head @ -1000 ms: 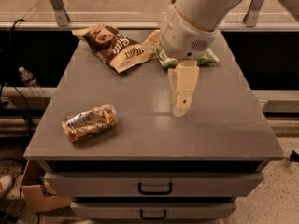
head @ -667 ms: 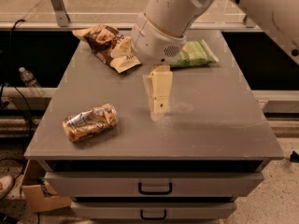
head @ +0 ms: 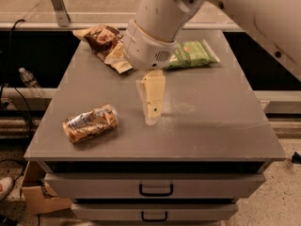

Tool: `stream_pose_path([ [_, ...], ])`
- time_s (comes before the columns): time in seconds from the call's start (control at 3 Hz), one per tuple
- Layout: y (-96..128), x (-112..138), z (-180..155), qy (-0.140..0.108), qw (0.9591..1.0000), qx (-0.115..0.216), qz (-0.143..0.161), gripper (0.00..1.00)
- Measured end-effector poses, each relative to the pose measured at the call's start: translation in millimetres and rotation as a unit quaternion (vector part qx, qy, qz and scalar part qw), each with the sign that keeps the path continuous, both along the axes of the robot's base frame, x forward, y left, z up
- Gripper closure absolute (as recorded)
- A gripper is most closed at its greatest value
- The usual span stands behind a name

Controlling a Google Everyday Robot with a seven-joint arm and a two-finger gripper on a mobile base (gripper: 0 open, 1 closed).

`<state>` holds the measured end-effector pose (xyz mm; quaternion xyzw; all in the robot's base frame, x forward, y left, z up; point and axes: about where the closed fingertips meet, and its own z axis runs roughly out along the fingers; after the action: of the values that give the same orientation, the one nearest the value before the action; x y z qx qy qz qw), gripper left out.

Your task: Pick orange can

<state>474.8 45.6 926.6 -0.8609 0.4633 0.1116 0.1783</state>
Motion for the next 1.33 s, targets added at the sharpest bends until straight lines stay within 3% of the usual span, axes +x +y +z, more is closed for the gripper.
stream_pose_path([
  [0.33,21,-2,-18,0.008,0.9995,-0.019,0.023,0.0],
  [1.33,82,-15,-53,0.027,0.9967,-0.028,0.071,0.0],
])
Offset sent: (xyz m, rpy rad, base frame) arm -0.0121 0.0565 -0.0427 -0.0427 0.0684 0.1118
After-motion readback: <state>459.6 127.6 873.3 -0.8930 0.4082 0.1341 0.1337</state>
